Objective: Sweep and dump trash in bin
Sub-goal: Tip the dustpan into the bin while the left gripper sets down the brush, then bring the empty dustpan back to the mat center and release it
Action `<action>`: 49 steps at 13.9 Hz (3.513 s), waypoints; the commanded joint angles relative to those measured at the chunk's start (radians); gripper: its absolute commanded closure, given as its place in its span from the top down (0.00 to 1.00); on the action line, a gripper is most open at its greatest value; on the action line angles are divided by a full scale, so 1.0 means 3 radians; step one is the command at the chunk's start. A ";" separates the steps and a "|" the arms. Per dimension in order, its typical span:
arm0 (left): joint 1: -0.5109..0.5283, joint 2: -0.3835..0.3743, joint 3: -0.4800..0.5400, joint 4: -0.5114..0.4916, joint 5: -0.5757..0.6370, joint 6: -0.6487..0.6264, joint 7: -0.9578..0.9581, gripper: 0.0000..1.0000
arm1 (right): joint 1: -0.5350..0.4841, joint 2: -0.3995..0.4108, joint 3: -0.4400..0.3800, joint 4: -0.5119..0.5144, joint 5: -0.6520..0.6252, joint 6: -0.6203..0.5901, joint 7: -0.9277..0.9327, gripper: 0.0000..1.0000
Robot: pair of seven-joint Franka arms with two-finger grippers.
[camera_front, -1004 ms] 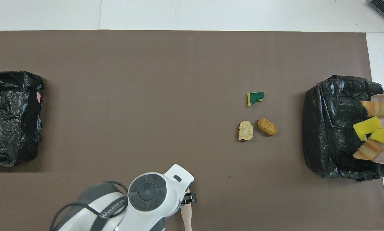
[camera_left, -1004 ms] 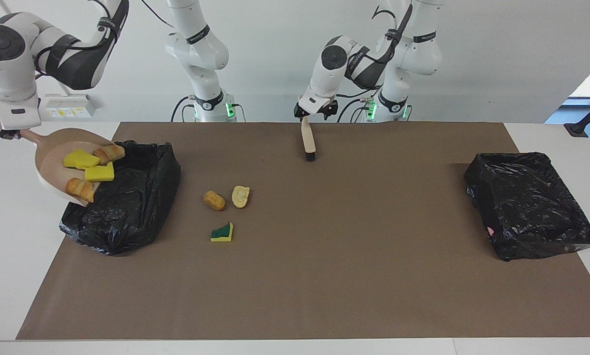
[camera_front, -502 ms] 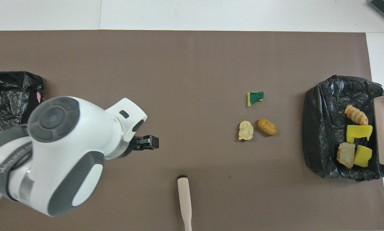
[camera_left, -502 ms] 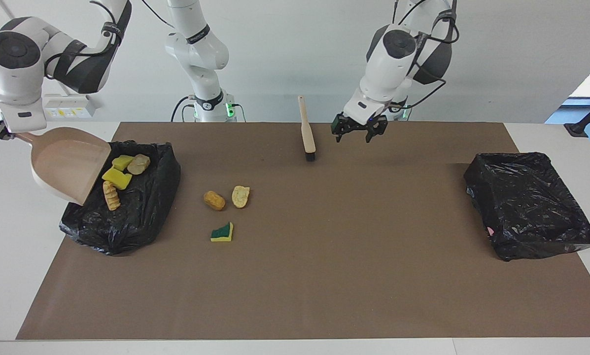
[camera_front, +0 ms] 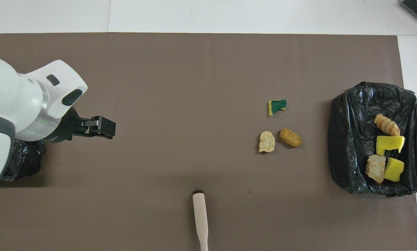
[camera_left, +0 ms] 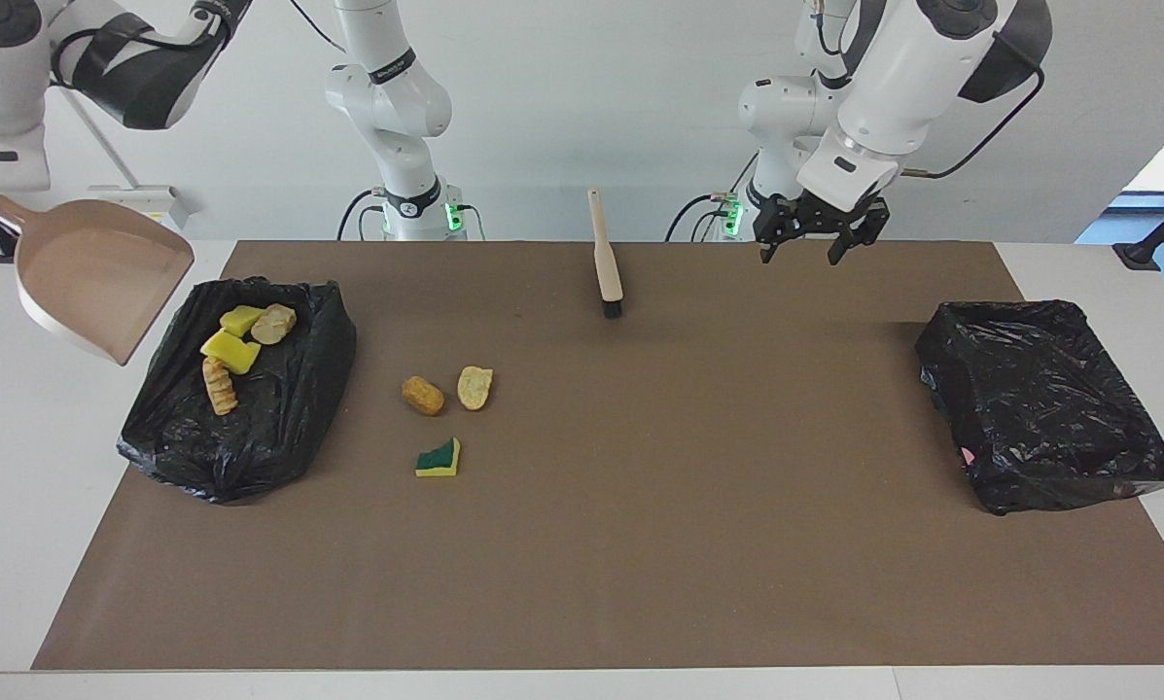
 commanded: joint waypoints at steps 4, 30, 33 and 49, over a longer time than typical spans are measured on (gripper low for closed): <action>0.0205 0.0098 0.0063 0.0446 0.0287 -0.0389 0.0533 1.00 | 0.0116 -0.0203 0.0393 0.0136 0.0774 -0.0940 0.1615 0.00; -0.0046 0.0016 0.0790 0.0529 0.0267 -0.0542 0.0973 1.00 | 0.2683 0.1638 0.0665 0.0336 0.2637 0.1160 0.7465 0.00; -0.0046 0.0016 0.0790 0.0529 0.0262 -0.0542 0.0973 1.00 | 0.2678 0.1688 0.0665 0.0305 0.2698 0.1324 0.7470 0.00; -0.0097 0.0006 0.0774 0.0514 0.0257 -0.0491 0.0942 1.00 | 0.2530 0.0995 0.0665 0.0081 0.2800 0.0431 0.7291 1.00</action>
